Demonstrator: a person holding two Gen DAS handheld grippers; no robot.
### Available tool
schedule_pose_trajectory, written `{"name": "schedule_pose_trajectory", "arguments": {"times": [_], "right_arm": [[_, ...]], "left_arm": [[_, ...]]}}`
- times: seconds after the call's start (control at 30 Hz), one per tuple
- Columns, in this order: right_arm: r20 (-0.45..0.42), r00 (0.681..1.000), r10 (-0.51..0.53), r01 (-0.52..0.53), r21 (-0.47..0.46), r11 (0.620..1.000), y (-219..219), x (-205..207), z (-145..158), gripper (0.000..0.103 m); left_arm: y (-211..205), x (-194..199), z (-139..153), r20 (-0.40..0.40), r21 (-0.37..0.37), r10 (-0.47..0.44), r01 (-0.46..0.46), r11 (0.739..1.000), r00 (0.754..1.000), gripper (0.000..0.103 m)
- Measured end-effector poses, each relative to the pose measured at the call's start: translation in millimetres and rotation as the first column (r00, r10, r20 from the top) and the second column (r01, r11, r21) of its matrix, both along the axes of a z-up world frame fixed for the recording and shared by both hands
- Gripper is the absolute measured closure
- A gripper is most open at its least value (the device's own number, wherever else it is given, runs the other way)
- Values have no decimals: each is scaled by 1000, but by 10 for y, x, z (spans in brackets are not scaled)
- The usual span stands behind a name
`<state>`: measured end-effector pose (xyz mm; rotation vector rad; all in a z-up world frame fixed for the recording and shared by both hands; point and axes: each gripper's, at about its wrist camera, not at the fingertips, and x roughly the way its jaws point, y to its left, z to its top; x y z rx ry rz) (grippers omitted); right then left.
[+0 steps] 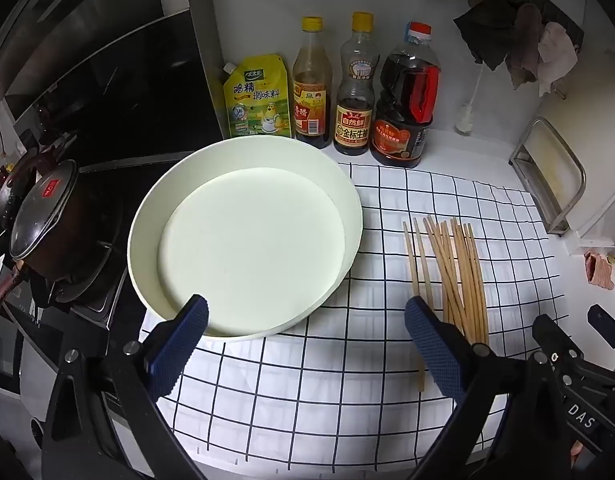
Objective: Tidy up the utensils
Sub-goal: 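Move both tools toward the pile of wooden chopsticks on the grid mat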
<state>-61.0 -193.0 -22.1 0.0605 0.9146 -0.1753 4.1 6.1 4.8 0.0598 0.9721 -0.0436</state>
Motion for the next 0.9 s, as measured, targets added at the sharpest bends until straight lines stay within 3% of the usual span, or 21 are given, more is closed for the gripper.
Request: {"name": "schedule_pose_trajectory", "arguments": {"times": [0.37, 0.5, 0.77, 0.9], "right_arm": [[0, 1000, -1, 1, 48, 999, -122, -17, -11, 9], [-14, 1000, -12, 13, 73, 997, -265, 29, -177, 9], [-32, 999, 11, -11, -7, 1000, -544, 126, -570, 9], [-61, 998, 32, -33, -28, 999, -675, 246, -824, 9]], "left_arm": [[-62, 18, -86, -7, -30, -10, 9, 1000, 1000, 6], [-156, 51, -187, -16, -33, -12, 11, 999, 1000, 6], [-382, 111, -487, -19, -17, -5, 5, 1000, 1000, 6], [-527, 146, -712, 7, -51, -26, 26, 998, 1000, 6]]}}
